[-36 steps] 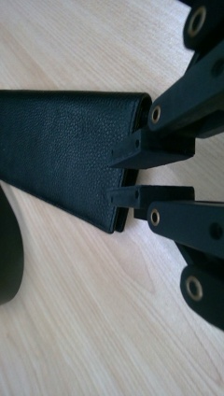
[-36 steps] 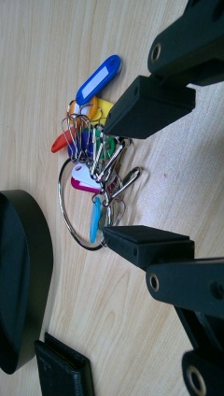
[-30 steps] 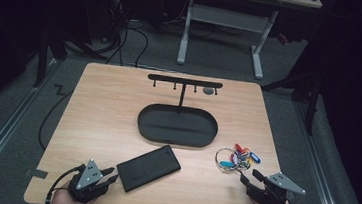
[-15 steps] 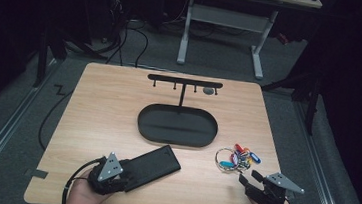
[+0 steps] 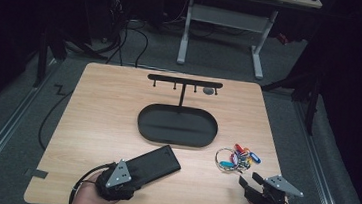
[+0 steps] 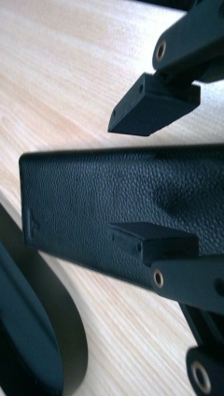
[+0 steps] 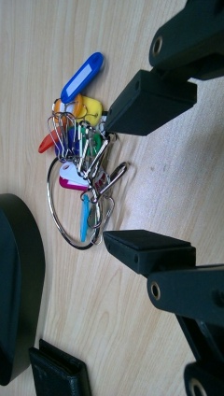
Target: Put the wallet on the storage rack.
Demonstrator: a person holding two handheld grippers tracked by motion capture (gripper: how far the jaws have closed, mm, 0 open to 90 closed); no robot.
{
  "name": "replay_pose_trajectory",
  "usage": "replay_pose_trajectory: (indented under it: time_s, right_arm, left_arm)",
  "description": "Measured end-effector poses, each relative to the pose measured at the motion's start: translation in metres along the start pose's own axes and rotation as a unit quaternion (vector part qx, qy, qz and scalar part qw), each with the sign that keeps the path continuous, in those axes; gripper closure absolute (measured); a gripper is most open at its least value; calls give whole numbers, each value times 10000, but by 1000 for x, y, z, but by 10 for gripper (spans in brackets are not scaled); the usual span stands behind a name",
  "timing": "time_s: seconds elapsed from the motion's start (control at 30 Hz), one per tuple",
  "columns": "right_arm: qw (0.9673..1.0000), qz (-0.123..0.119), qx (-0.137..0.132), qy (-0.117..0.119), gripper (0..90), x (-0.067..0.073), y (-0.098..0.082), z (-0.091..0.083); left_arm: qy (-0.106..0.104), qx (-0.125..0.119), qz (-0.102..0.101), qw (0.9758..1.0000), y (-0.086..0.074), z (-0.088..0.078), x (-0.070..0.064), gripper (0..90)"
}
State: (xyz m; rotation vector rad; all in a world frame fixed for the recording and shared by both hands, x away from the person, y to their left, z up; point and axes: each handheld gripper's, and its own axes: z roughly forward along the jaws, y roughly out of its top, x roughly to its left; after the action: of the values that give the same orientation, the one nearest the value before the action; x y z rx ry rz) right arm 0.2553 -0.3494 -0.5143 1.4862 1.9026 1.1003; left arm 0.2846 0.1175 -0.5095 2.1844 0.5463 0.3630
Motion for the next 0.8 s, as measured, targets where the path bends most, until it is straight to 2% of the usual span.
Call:
replay_pose_trajectory:
  time_s: [0.13,0.3,0.37,0.5,0.57,0.6,0.63,0.67,0.73,0.8]
  right_arm:
    - [9999,133,73,11,407,-3,-3,3]
    - [9997,257,56,16,407,-6,-5,3]
    - [9996,265,59,9,407,-6,-5,3]
    - [9998,209,36,-40,408,-2,-2,2]
    - [10000,38,5,-32,409,0,-1,0]
    - [10000,38,5,-32,409,0,-1,0]
    - [10000,10,-3,-28,409,1,0,0]
    - [10000,-38,-25,-13,409,1,0,-1]
    - [10000,-58,-36,0,409,1,0,-2]
    - [9999,-119,-77,59,410,2,1,-2]
  left_arm:
    - [-27,69,136,9999,1,4,-3,482]
    - [185,235,430,9986,-1,11,-8,464]
    - [215,275,488,9982,-1,13,-8,458]
    - [315,285,572,9975,-3,15,-10,444]
    - [414,300,611,9968,-4,15,-12,437]
    - [449,298,645,9965,-5,15,-13,437]
    - [501,316,715,9957,-5,15,-14,435]
    - [639,360,814,9940,-6,16,-17,443]
    - [678,369,831,9935,-7,16,-18,463]
    - [765,384,914,9921,-7,17,-20,476]
